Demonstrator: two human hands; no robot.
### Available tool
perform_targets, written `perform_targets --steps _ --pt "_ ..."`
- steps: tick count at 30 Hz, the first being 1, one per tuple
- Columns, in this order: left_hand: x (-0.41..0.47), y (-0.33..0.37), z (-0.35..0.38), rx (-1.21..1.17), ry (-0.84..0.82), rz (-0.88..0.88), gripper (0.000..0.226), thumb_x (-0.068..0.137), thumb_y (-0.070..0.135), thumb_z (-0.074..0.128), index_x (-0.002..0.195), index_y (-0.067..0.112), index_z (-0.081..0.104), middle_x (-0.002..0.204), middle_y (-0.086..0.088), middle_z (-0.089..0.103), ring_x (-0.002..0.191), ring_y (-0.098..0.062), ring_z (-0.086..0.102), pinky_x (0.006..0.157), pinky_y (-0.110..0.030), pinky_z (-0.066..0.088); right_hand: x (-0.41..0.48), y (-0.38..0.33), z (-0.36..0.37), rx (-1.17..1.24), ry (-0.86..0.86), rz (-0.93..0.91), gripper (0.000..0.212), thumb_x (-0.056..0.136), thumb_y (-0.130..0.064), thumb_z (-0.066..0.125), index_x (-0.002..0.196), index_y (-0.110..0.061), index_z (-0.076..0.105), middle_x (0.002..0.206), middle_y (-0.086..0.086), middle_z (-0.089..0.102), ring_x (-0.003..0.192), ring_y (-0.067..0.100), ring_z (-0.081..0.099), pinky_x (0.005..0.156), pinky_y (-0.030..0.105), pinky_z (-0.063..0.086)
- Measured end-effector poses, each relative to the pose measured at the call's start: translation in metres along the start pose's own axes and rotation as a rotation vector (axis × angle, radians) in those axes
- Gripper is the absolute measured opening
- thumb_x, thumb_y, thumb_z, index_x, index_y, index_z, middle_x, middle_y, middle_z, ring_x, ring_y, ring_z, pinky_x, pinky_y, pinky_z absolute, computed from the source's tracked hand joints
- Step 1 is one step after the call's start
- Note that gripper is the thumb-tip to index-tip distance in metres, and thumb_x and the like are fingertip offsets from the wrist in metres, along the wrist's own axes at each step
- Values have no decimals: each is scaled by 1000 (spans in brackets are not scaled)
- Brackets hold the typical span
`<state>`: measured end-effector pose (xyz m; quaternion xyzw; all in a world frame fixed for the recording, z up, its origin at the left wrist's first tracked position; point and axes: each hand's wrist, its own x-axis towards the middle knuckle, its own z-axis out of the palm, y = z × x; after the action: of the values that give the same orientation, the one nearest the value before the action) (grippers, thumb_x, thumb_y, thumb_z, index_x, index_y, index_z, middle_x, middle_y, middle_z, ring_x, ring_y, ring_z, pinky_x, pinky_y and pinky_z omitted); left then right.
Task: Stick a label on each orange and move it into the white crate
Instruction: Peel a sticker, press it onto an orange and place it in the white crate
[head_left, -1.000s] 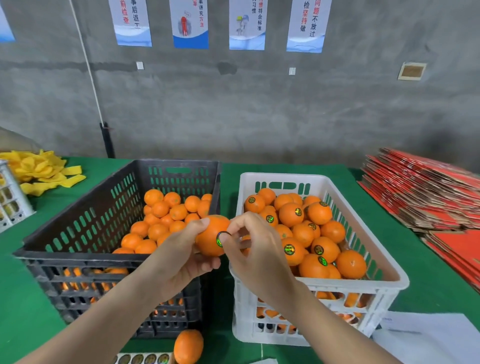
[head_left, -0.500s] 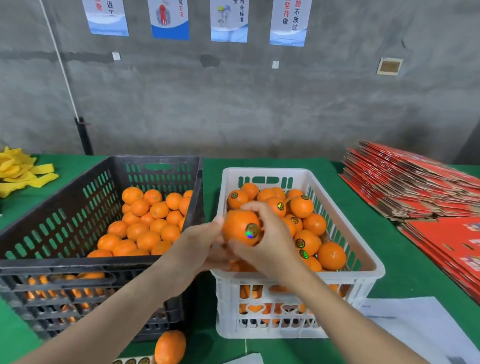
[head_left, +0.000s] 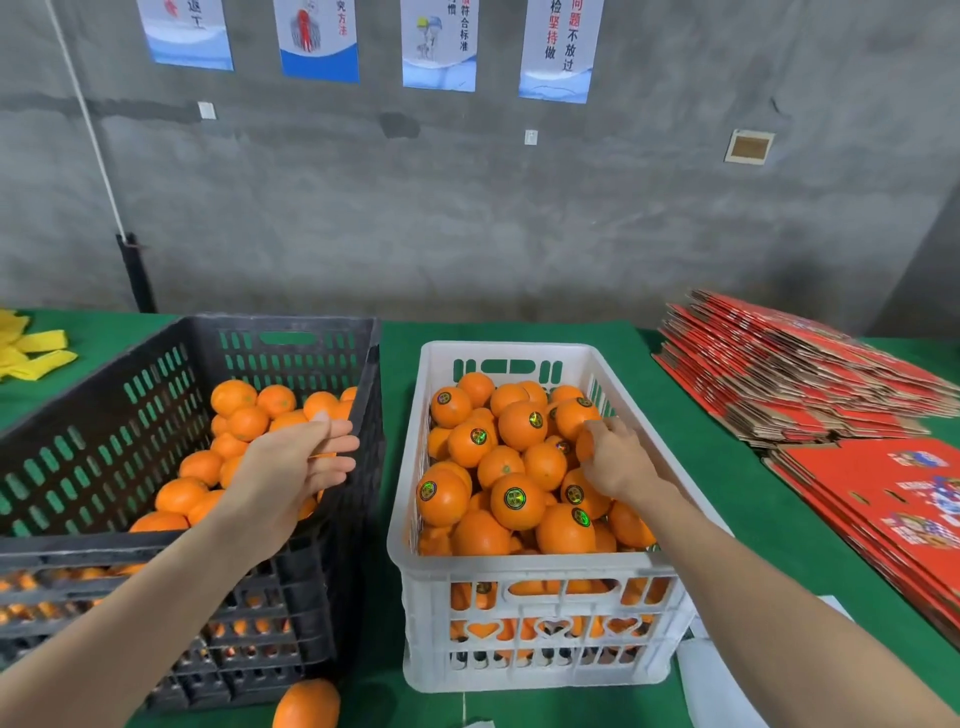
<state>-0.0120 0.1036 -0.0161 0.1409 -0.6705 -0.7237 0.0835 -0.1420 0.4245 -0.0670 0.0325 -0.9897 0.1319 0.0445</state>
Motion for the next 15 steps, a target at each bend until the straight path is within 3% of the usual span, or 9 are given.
perform_targets --steps 3,7,10,12,15 --pt "-2 2 2 20 -5 8 24 103 28 40 100 14 60 98 -1 68 82 -15 65 69 -24 49 3 0 6 -30 -42 6 55 91 -17 48 143 -19 31 149 19 24 135 40 26 109 49 28" --pt "-6 3 4 -5 -13 8 23 103 27 41 98 14 59 96 -2 66 83 -15 64 69 -23 49 7 -9 2 -160 -142 54 65 86 -21 56 144 -23 27 153 14 19 139 38 20 110 54 21" --pt "-7 3 2 -17 -40 5 20 102 26 43 95 16 59 96 -3 66 85 -16 64 71 -23 51 1 -34 -7 -80 129 47 55 85 -9 52 138 -10 38 146 20 33 133 39 31 108 52 24" --pt "-2 2 -2 -16 -73 -10 20 102 23 44 94 16 61 95 -3 67 84 -15 66 69 -22 52 -10 -61 -11 178 372 -125 41 81 2 53 122 1 52 126 25 51 117 41 45 99 44 35" --pt "17 9 -21 9 -63 -45 20 102 21 44 99 13 62 94 -4 67 79 -16 66 62 -23 56 -38 -118 -17 420 452 -430 26 82 7 56 107 1 61 108 19 62 105 33 55 91 28 36"
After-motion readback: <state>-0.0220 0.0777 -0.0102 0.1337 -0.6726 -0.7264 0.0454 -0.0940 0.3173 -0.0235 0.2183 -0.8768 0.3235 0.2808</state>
